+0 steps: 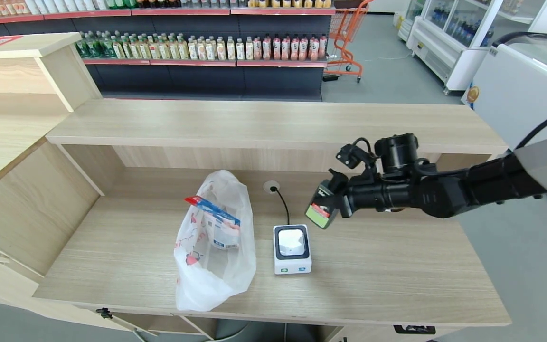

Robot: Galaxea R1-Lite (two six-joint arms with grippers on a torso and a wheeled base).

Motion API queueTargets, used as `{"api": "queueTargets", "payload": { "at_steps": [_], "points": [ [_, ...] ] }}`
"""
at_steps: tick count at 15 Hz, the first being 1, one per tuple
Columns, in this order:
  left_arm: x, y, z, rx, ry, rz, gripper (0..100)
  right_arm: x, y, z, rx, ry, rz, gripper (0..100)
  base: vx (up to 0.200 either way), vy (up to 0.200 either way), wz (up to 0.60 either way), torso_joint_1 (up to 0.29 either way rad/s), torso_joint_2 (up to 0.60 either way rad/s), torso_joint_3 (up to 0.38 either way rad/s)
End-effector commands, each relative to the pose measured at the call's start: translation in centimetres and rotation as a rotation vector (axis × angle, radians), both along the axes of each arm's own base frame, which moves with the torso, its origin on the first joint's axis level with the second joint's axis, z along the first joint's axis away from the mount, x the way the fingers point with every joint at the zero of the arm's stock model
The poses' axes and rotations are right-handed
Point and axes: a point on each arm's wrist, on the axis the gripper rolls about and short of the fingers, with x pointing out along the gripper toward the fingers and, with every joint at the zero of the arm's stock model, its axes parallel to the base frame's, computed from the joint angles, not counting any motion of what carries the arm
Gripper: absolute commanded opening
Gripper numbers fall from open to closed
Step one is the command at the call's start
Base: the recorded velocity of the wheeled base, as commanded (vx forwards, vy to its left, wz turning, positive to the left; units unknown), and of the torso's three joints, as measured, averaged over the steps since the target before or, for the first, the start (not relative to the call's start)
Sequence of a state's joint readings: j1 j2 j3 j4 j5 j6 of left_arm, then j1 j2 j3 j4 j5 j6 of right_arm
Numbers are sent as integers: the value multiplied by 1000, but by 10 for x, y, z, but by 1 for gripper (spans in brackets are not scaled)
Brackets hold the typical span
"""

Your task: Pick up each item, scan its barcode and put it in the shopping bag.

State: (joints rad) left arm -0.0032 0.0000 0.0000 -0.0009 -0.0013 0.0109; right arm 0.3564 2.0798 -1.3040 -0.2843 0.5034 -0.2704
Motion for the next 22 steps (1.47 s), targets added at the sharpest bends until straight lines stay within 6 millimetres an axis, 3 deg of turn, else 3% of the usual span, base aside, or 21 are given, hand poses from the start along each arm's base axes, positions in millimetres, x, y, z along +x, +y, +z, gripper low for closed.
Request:
{"api": "queueTargets", "payload": {
  "at_steps": [1,4,8,12,18,22],
  "points": [
    [0,0,0,-2,1,0,100,-30,-30,29,21,-50,18,0,0,200,0,-12,-2,-2],
    [0,0,0,1,1,0,100,-49,-33,31,46,-27,79,0,0,200,0,10,14,6],
    [0,0,0,3,1,0,100,-58,-24,19,48,22,137,0,0,200,0,-1,1,5],
    [0,0,0,-5,1,0,100,-62,3,6,42,55,230,0,0,100,0,-2,0,1],
    [0,0,0,-3,1,1,100,-60,32,-28,-48,86,258,0,0,0,0,0,0,0],
    [0,0,0,-3,1,1,100,-43,45,-73,-145,-41,291,0,0,0,0,0,0,0]
  ]
}}
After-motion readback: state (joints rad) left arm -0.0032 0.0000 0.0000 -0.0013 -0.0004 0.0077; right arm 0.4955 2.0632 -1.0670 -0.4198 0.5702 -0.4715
